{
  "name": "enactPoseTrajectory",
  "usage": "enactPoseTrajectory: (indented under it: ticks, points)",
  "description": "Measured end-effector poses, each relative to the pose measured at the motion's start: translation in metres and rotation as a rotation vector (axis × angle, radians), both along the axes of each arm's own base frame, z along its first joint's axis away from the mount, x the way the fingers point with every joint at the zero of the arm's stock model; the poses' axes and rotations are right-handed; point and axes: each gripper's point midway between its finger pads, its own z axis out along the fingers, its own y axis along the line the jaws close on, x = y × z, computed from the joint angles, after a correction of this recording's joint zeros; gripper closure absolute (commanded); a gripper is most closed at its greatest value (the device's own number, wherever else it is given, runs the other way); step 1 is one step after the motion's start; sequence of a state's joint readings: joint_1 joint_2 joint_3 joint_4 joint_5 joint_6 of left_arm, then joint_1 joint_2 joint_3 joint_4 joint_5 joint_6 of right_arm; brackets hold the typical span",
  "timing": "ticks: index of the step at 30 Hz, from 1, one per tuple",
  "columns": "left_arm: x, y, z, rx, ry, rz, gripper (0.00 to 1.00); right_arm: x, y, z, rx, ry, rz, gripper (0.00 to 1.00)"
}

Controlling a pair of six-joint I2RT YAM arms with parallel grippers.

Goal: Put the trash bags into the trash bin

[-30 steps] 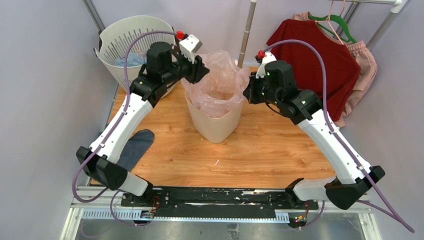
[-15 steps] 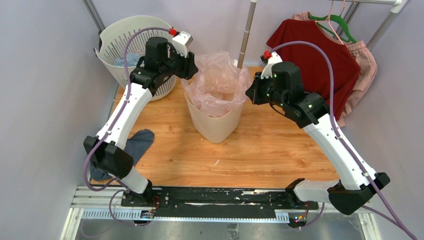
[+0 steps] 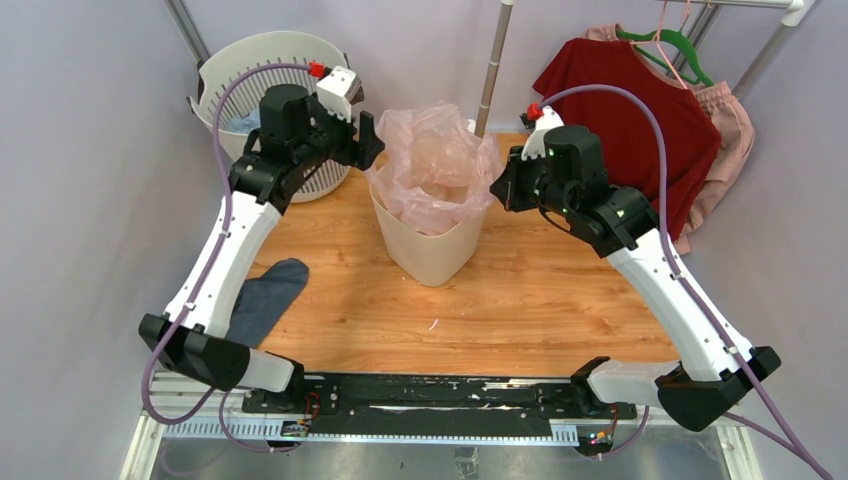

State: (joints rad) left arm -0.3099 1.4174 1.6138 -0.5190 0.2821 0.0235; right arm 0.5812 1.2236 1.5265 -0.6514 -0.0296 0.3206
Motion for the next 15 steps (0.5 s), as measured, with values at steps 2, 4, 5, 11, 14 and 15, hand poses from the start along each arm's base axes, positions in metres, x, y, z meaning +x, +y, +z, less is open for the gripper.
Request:
enactPoseTrajectory:
  ticks: [2, 4, 5, 11, 14, 15]
  points:
    - [-0.005, 0.004, 0.010, -0.006, -0.025, 0.011, 0.28, 0.000, 0.001, 0.000, 0.001, 0.000, 0.004, 1.00]
    - [-0.008, 0.006, 0.015, -0.011, -0.036, 0.020, 0.27, -0.001, 0.001, 0.000, 0.002, 0.001, 0.006, 1.00]
    - [-0.008, 0.006, 0.016, -0.011, -0.036, 0.023, 0.27, -0.001, 0.001, 0.000, 0.003, 0.001, 0.007, 1.00]
    - [-0.008, 0.007, -0.004, 0.002, 0.019, 0.027, 0.27, -0.002, 0.001, 0.001, 0.003, -0.003, 0.010, 1.00]
    - [-0.009, 0.008, -0.025, 0.009, 0.067, 0.032, 0.27, -0.003, 0.000, 0.003, 0.007, -0.007, 0.013, 1.00]
    - [-0.009, 0.008, -0.032, 0.011, 0.082, 0.035, 0.28, -0.003, 0.000, 0.004, 0.008, -0.008, 0.014, 1.00]
